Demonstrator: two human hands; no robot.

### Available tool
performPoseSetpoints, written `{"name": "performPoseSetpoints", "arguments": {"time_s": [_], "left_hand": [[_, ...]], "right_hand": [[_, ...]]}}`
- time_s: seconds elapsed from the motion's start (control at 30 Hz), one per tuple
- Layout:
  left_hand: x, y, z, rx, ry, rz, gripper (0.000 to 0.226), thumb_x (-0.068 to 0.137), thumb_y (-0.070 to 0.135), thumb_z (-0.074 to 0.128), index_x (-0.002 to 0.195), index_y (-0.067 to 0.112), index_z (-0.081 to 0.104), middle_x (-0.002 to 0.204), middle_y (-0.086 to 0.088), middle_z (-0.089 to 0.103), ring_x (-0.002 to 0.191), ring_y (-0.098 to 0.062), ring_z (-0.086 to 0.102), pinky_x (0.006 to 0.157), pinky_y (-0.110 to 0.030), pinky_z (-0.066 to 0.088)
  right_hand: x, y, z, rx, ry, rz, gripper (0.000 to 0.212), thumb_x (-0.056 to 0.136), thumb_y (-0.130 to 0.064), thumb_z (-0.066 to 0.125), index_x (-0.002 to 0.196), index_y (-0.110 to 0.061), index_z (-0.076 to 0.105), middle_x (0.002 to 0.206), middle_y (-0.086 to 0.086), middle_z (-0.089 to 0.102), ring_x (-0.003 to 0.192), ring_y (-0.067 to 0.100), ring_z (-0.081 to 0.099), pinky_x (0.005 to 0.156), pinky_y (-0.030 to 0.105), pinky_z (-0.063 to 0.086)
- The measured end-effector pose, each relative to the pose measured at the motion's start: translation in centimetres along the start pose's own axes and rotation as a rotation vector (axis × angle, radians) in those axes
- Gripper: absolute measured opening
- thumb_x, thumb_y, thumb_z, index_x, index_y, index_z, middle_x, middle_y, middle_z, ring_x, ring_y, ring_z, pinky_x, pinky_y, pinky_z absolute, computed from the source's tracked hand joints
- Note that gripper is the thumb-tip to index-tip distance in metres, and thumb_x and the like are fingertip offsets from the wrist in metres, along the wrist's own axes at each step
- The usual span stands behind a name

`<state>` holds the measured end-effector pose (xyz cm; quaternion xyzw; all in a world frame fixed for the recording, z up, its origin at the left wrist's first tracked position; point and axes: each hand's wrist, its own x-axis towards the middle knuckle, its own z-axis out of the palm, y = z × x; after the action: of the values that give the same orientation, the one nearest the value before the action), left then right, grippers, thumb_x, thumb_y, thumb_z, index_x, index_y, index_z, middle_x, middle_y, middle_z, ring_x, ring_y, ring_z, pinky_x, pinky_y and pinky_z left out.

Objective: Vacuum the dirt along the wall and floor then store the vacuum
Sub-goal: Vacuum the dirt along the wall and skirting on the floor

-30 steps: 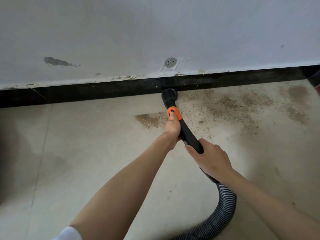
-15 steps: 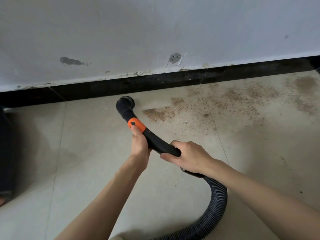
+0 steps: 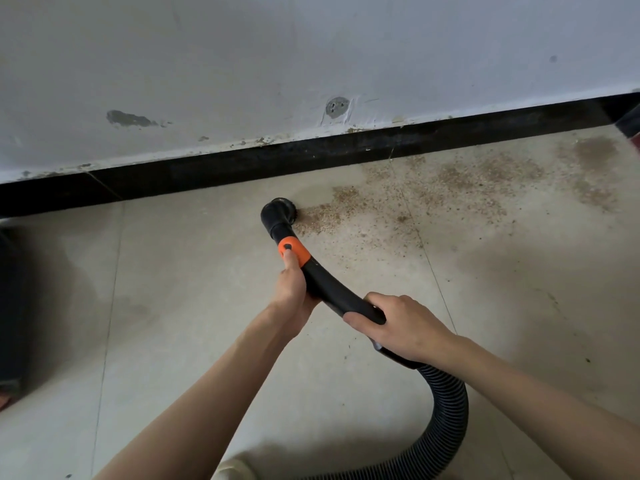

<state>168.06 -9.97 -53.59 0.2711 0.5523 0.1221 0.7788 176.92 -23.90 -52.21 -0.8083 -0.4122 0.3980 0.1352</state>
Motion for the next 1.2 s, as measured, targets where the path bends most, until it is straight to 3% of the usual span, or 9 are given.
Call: {"name": "performPoseSetpoints", "arguments": {"time_s": [0.13,0.3,0.53,0.67,0.83,1.1,1.2], "left_hand": [[-0.5,-0.6,0.5,0.011,-0.026,0.002,0.059,0.099,0.050,0.031,0.126,-0.002,0.042,0.101,-0.012,0.058,0.091,-0.023,0.059,0.079,-0.038,0.048],[-1.6,-2.3,-0.2,0.087,-0.049,-0.015,0.050,0.099,0.048,0.034,0.114,0.002,0.046,0.099,-0.010,0.060,0.089,-0.022,0.061,0.072,-0.034,0.051],[-2.2,-4.4,-0.7,0.128,-0.055,-0.036,0.047,0.099,0.047,0.032,0.122,0.007,0.041,0.105,-0.009,0.059,0.095,-0.021,0.060,0.073,-0.033,0.050],[-1.5,-3.4,0.5,0.160,-0.077,-0.002,0.045,0.100,0.045,0.030,0.118,0.006,0.042,0.099,-0.008,0.058,0.089,-0.020,0.059,0.069,-0.031,0.051],[0.8,0.2,2.5,0.174,-0.031,0.058,0.045,0.101,0.044,0.031,0.113,0.002,0.042,0.091,-0.008,0.057,0.082,-0.021,0.059,0.077,-0.038,0.051],[1.0,0.0,2.7,0.213,-0.074,0.052,0.047,0.101,0.044,0.028,0.113,0.001,0.042,0.095,-0.009,0.057,0.086,-0.021,0.059,0.078,-0.037,0.051],[-0.4,-2.3,2.2,0.208,-0.116,0.035,0.045,0.101,0.043,0.028,0.114,0.003,0.042,0.097,-0.007,0.057,0.087,-0.018,0.059,0.075,-0.034,0.051]], "right_hand": [[-1.0,0.8,-0.4,0.033,0.011,0.024,0.042,0.091,-0.060,0.047,0.087,-0.019,0.056,0.056,-0.008,0.061,0.059,0.007,0.057,0.057,0.022,0.040],[-2.5,1.5,0.7,-0.014,0.026,0.057,0.045,0.092,-0.057,0.044,0.084,-0.014,0.055,0.069,0.001,0.066,0.071,0.020,0.063,0.069,0.033,0.049],[-4.0,2.5,2.5,-0.077,0.031,0.081,0.038,0.092,-0.054,0.044,0.072,-0.021,0.042,0.059,-0.006,0.046,0.052,0.011,0.043,0.050,0.022,0.032],[-3.1,2.8,2.0,-0.028,0.044,0.069,0.039,0.093,-0.053,0.045,0.078,-0.018,0.050,0.061,-0.003,0.051,0.052,0.014,0.048,0.050,0.024,0.037],[0.8,1.6,-0.8,0.084,0.086,0.062,0.044,0.091,-0.056,0.047,0.074,-0.016,0.054,0.064,0.002,0.067,0.064,0.022,0.066,0.066,0.038,0.053],[0.2,2.0,-0.4,0.067,0.121,0.097,0.049,0.090,-0.057,0.046,0.075,-0.012,0.054,0.067,0.007,0.067,0.066,0.026,0.065,0.065,0.040,0.053],[-2.2,3.3,1.0,0.044,0.103,0.111,0.044,0.090,-0.056,0.046,0.075,-0.014,0.052,0.065,0.004,0.063,0.059,0.022,0.059,0.057,0.034,0.046]]}}
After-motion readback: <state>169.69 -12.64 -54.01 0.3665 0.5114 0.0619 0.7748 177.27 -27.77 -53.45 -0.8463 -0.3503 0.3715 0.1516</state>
